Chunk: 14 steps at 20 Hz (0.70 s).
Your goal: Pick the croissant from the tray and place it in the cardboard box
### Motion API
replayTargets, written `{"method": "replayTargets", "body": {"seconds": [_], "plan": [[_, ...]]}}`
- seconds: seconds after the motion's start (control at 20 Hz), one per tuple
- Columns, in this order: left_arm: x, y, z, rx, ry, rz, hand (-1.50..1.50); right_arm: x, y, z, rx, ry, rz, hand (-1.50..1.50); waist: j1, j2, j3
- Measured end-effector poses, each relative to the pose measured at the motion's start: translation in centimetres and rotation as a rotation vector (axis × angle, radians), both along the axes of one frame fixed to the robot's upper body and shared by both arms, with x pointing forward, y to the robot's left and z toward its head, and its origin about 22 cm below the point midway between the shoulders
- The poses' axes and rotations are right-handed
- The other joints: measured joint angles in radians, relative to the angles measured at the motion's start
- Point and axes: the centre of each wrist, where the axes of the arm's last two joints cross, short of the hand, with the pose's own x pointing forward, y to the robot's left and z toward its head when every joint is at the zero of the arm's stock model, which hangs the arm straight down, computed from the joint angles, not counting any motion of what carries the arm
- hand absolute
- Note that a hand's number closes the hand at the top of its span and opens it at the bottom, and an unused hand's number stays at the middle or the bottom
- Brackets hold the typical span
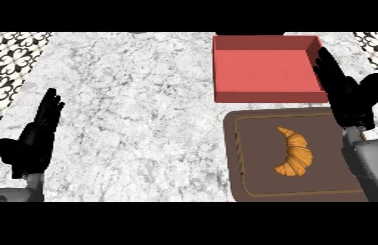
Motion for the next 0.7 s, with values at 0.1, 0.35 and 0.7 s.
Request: {"method": "replayTargets", "body": {"seconds": [0.1,0.35,0.7], "plan": [[0.2,0.0,0.8,0.03,-0.015,-0.031,0.0,-0.1,-0.4,1.2,-0.007,-0.049,-0.002,-1.5,-0.017,-0.006,-0.004],[1.1,-0.6,3.3,0.139,-0.085,-0.197,0.0,-1.4,-4.2,7.2,-0.16,-0.254,-0.026,-1.5,-0.094,-0.026,-0.012],[2.0,-2.6,5.1,0.169,-0.109,-0.381,0.0,-7.8,-9.8,6.6,-0.414,-0.309,-0.019,-1.5,-0.097,-0.021,-0.011]]}}
